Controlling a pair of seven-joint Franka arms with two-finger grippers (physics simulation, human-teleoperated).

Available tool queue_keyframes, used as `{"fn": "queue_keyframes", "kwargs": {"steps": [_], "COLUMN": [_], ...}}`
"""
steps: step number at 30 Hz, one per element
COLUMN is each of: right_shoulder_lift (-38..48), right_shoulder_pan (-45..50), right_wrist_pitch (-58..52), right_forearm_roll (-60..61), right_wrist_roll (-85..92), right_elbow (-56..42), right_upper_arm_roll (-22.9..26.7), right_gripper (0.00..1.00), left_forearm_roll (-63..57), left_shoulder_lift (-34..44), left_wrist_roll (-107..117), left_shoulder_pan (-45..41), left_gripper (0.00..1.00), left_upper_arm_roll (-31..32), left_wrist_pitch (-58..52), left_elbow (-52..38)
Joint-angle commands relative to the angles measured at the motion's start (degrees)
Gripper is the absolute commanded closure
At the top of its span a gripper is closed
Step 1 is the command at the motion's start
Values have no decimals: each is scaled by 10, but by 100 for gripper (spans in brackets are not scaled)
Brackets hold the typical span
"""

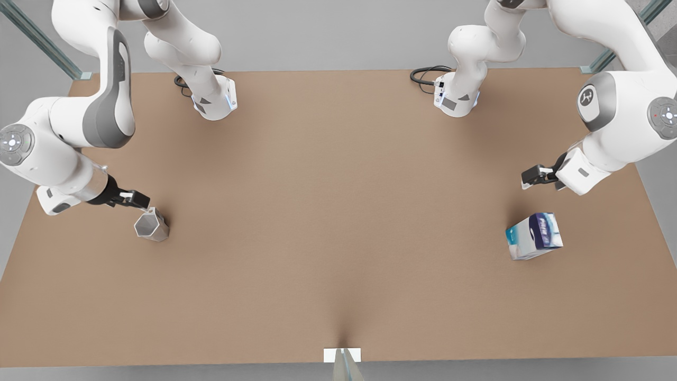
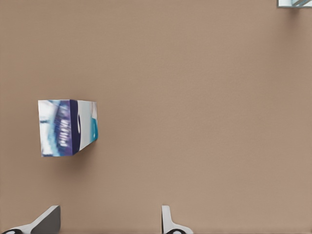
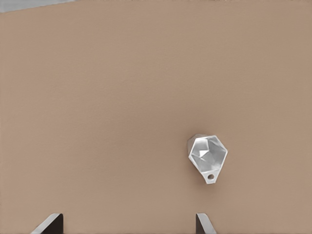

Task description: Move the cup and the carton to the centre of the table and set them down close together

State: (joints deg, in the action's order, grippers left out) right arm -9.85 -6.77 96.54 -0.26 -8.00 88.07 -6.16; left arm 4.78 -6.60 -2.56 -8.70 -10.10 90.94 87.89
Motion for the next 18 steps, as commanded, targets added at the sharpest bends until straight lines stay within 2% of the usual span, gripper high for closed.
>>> {"fn": "queue_keyframes", "kwargs": {"steps": [1,4,7,12,15,18], "right_shoulder_lift": [0,0,-9,-5,-2,5], "right_shoulder_pan": [-1,-1,0,-1,-1,-1], "right_wrist_pitch": [1,-7,23,134,188,256], "right_forearm_roll": [0,-4,-3,-4,0,4], "right_wrist_roll": [0,0,0,0,0,66], "right_elbow": [0,-1,21,123,178,239], "right_upper_arm_roll": [-1,-10,-12,-16,4,47], "right_gripper": [0,0,0,0,0,0], "left_forearm_roll": [-2,-3,-4,-4,-4,-4], "left_shoulder_lift": [-1,-1,-1,-3,-3,-3], "left_wrist_roll": [-2,0,1,1,1,1], "left_shoulder_pan": [0,0,0,0,0,0], "left_gripper": [0,0,0,0,0,0], "left_upper_arm_roll": [-1,-1,-3,-3,-3,-3], "left_wrist_pitch": [0,-1,4,6,6,7], "left_elbow": [0,1,39,46,46,50]}}
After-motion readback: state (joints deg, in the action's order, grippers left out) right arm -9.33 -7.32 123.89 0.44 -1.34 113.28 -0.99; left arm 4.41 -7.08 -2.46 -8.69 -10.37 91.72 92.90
